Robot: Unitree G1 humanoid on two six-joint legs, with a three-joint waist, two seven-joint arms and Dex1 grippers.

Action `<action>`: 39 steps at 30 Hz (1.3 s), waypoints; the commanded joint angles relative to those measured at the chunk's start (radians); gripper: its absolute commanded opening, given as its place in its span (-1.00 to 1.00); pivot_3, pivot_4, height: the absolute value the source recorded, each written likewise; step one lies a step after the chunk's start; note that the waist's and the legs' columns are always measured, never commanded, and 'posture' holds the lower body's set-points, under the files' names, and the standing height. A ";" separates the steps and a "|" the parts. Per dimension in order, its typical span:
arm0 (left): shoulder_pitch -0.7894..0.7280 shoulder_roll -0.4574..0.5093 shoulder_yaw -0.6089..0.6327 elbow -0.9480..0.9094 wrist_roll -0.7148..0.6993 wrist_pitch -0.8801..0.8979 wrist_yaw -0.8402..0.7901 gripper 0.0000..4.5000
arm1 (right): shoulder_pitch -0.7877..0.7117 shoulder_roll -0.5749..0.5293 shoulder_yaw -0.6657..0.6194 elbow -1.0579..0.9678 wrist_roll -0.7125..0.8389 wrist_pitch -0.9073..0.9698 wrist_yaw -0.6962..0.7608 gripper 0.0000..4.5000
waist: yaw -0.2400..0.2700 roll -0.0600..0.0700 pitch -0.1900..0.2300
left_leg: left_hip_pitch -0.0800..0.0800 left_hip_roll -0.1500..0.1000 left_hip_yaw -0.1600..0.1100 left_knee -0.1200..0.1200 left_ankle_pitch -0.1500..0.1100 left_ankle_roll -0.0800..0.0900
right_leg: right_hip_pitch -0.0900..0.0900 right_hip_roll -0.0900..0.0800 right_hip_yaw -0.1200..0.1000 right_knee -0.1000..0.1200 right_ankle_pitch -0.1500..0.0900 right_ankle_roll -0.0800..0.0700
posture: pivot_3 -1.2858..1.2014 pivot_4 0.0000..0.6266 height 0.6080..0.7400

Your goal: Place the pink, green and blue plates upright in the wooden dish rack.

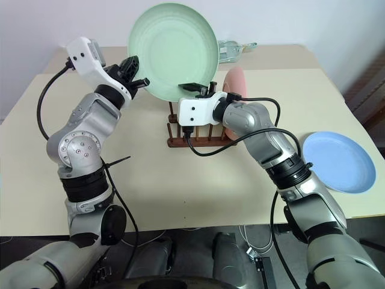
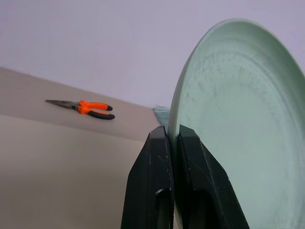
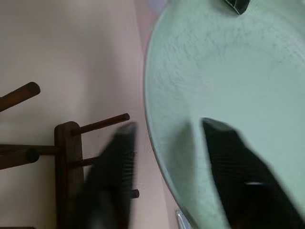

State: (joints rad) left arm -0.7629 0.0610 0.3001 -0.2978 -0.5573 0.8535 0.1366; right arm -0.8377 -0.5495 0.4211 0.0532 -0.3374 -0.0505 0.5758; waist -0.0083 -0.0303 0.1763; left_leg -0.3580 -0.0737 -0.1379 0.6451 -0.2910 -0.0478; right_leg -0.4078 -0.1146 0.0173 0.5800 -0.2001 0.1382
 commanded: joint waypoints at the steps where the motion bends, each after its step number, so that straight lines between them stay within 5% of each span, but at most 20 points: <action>1: -0.005 -0.003 0.008 -0.039 -0.037 0.011 0.003 -1.00 | 0.012 -0.005 -0.041 -0.035 -0.020 -0.017 -0.002 -0.98 | -0.001 0.000 0.000 | 0.000 0.000 0.000 0.000 0.000 0.000 | 0.000 0.000 0.000 0.000 0.000 0.000 | 0.03 -0.52 1.00; 4: -0.007 -0.001 0.010 -0.034 -0.062 0.019 -0.011 -1.00 | 0.023 -0.002 -0.049 -0.044 -0.047 -0.024 -0.010 -0.99 | -0.003 0.001 0.001 | 0.000 0.000 0.000 0.000 0.000 0.000 | 0.000 0.000 0.000 0.000 0.000 0.000 | 0.03 -0.52 1.00; 7: -0.035 -0.025 0.084 -0.024 -0.136 -0.018 -0.002 -0.58 | 0.033 -0.008 -0.047 -0.055 -0.087 -0.045 -0.020 -1.00 | -0.003 0.001 0.001 | 0.001 0.000 0.000 0.000 0.000 0.000 | 0.000 0.001 0.000 0.000 0.000 0.000 | 0.03 -0.52 1.00; 13: -0.111 0.108 0.218 0.074 -0.128 -0.171 -0.001 0.77 | 0.037 -0.026 -0.071 -0.070 -0.095 -0.112 -0.028 -1.00 | -0.006 0.001 0.001 | 0.001 0.001 0.000 -0.001 0.000 -0.001 | -0.001 0.001 0.001 0.000 0.000 0.000 | 0.03 -0.52 1.00; 17: 0.019 0.359 0.079 0.158 0.095 -0.275 -0.154 0.77 | 0.051 0.039 -0.186 -0.167 0.162 -0.073 0.033 -1.00 | -0.011 0.001 0.001 | 0.002 0.001 0.001 -0.002 0.001 -0.001 | -0.001 0.001 0.002 0.000 0.000 0.000 | 0.03 -0.52 1.00; 19: 0.109 0.431 -0.013 0.181 0.166 -0.324 -0.241 0.77 | 0.075 0.113 -0.266 -0.258 0.379 0.095 0.060 -1.00 | -0.008 0.002 0.001 | 0.002 0.001 0.001 -0.003 0.001 -0.001 | -0.001 0.002 0.002 0.000 0.000 0.000 | 0.03 -0.52 1.00; 23: 0.286 0.450 -0.115 0.169 0.182 -0.377 -0.412 0.77 | 0.140 0.231 -0.455 -0.453 0.903 0.532 0.002 -1.00 | 0.013 0.002 0.001 | 0.000 0.001 -0.004 -0.002 -0.002 0.003 | 0.000 0.002 0.001 0.000 0.001 -0.002 | 0.03 -0.52 1.00; 27: 0.428 0.456 -0.187 0.099 0.136 -0.368 -0.580 0.77 | 0.192 0.254 -0.555 -0.524 1.199 0.761 -0.113 -1.00 | 0.018 0.004 0.002 | 0.000 0.002 -0.004 -0.002 -0.003 0.004 | -0.001 0.001 0.002 0.000 0.000 -0.007 | 0.03 -0.52 1.00; 33: 0.553 0.488 -0.236 -0.005 0.036 -0.291 -0.776 0.77 | 0.218 0.254 -0.600 -0.503 1.337 0.905 -0.266 -1.00 | 0.008 0.008 0.004 | 0.000 0.003 -0.002 -0.003 -0.003 0.004 | -0.003 0.002 0.002 0.000 0.000 -0.008 | 0.03 -0.52 1.00; 39: 0.578 0.483 -0.263 -0.049 0.021 -0.256 -0.807 0.77 | 0.207 0.276 -0.633 -0.443 1.406 0.942 -0.376 -1.00 | -0.003 0.008 0.004 | 0.000 0.002 -0.001 -0.003 -0.002 0.005 | -0.003 0.002 0.002 0.000 0.000 -0.007 | 0.03 -0.52 1.00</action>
State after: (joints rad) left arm -0.1863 0.5481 0.0334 -0.3056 -0.5225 0.5996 -0.6689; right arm -0.6041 -0.2757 -0.1833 -0.3819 1.0358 0.8899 0.2206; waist -0.0112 -0.0218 0.1799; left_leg -0.3576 -0.0712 -0.1392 0.6421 -0.2933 -0.0432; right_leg -0.4104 -0.1124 0.0189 0.5800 -0.2003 0.1310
